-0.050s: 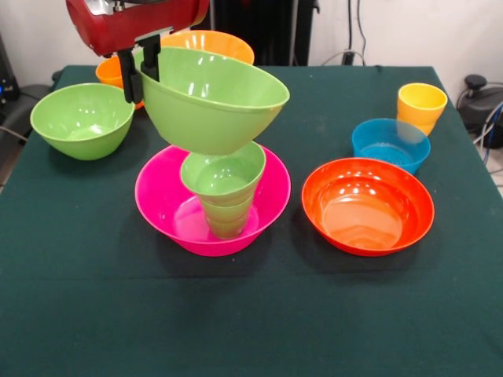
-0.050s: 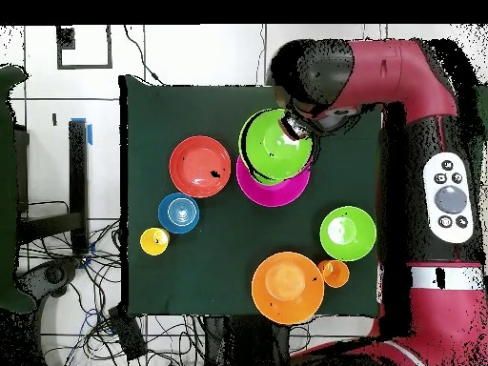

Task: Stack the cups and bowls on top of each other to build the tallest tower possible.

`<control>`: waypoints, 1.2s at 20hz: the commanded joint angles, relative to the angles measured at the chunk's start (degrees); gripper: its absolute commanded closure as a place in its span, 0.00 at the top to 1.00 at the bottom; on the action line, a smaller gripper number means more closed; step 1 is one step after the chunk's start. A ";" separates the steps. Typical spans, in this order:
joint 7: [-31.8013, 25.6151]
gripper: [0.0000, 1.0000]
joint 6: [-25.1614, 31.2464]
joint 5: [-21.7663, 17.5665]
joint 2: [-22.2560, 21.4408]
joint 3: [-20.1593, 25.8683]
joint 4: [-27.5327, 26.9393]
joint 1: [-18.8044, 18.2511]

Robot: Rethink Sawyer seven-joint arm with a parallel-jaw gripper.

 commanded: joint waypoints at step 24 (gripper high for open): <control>-12.60 0.00 -9.17 0.85 -0.38 0.94 8.49 -0.61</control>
